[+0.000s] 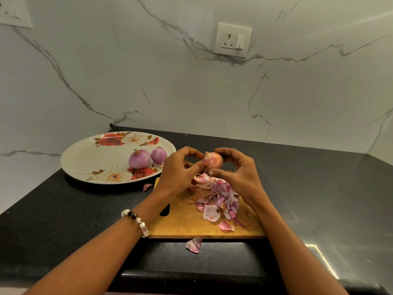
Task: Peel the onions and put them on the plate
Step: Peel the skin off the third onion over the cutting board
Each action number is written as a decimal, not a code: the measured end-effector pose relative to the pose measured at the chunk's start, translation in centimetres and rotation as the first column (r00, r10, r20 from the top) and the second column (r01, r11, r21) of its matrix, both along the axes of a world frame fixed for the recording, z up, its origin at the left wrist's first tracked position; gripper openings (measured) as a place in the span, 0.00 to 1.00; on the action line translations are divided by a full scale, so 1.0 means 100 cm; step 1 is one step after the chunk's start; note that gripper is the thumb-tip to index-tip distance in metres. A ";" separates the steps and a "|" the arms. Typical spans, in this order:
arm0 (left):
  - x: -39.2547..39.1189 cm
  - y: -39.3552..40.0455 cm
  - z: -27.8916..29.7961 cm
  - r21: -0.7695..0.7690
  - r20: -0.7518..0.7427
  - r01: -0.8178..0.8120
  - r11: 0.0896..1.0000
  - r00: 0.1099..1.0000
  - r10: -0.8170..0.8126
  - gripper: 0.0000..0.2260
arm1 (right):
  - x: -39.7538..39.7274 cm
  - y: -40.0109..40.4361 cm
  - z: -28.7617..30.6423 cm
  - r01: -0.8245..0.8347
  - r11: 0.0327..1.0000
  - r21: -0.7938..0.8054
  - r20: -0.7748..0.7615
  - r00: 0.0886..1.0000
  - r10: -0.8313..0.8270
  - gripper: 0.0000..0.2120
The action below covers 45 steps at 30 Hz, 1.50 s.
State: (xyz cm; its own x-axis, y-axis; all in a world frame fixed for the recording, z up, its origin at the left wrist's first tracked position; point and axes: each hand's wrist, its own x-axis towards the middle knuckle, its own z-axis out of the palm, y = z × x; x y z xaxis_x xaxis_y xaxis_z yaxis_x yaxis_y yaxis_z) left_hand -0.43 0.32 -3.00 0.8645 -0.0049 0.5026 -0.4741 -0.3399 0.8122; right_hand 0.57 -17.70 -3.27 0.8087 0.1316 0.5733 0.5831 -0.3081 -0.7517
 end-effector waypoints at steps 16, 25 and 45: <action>-0.002 -0.002 0.000 -0.017 0.115 -0.103 0.995 0.988 0.104 0.06 | 0.001 0.002 -0.001 0.015 0.997 -0.078 0.023 1.000 -0.014 0.27; 0.002 0.004 -0.003 0.181 0.406 -0.120 0.976 0.913 0.037 0.06 | -0.002 0.000 0.000 -0.005 0.996 -0.090 -0.010 1.000 0.004 0.27; -0.003 0.001 0.003 -0.021 0.007 0.207 0.978 0.978 -0.207 0.26 | -0.010 -0.001 0.008 -0.168 0.963 0.210 -0.224 0.951 0.215 0.25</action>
